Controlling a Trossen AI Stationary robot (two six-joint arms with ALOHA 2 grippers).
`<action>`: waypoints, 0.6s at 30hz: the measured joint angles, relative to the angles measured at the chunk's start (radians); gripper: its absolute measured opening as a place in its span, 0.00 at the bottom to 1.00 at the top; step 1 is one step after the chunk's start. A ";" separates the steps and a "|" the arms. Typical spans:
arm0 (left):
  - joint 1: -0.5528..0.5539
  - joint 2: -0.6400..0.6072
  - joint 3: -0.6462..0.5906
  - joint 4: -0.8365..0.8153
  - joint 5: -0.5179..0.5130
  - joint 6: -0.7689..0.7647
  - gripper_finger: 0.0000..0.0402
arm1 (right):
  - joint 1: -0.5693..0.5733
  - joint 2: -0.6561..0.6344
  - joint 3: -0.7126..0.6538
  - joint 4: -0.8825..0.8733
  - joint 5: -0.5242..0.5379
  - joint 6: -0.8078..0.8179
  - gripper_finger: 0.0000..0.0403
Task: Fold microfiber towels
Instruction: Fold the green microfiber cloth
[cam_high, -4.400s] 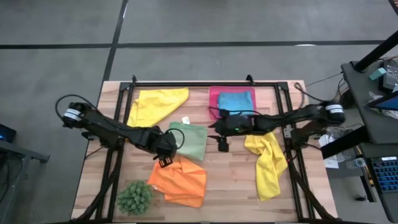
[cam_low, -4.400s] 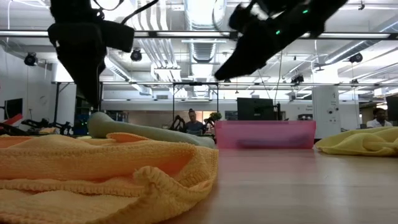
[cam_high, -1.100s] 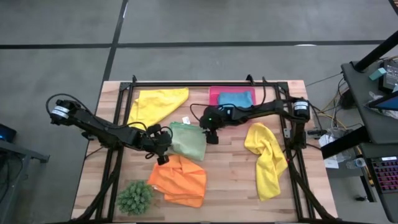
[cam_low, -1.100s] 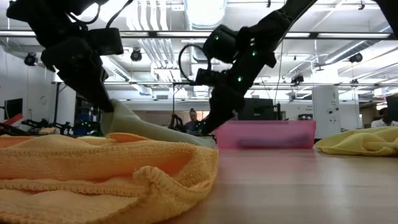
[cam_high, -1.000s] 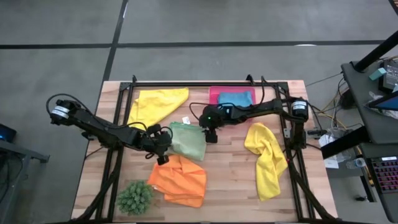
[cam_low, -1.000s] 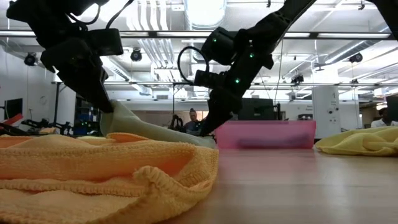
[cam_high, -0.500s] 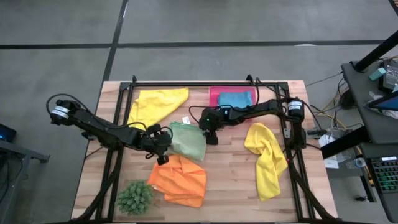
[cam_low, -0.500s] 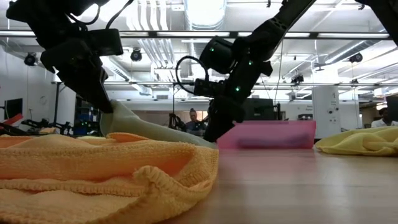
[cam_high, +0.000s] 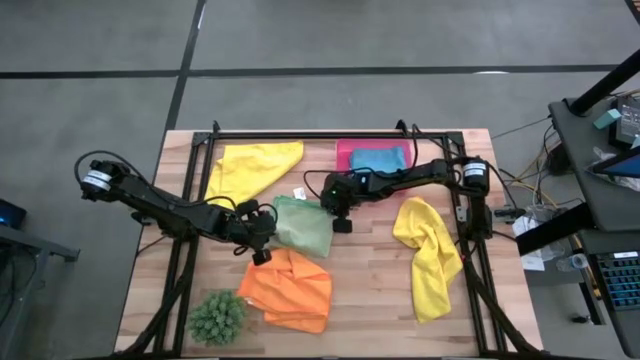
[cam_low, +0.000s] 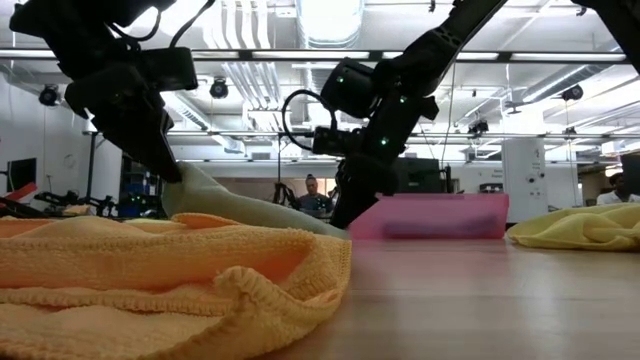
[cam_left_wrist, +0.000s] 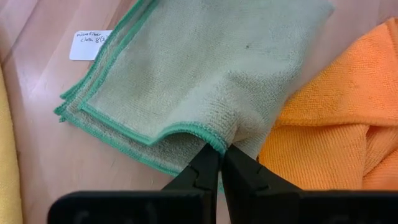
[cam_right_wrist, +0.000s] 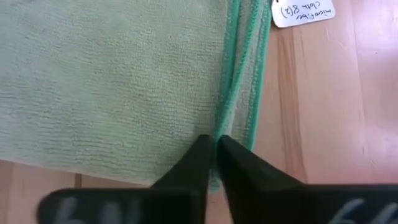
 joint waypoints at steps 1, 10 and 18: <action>0.000 0.000 -0.002 -0.004 0.000 0.000 0.00 | 0.001 -0.005 0.000 -0.002 0.000 0.001 0.04; 0.000 0.006 -0.019 -0.008 0.019 -0.019 0.00 | 0.014 -0.088 0.000 -0.067 0.003 0.027 0.02; 0.000 0.058 -0.021 -0.005 0.056 -0.028 0.00 | 0.038 -0.127 -0.006 -0.083 0.003 0.028 0.02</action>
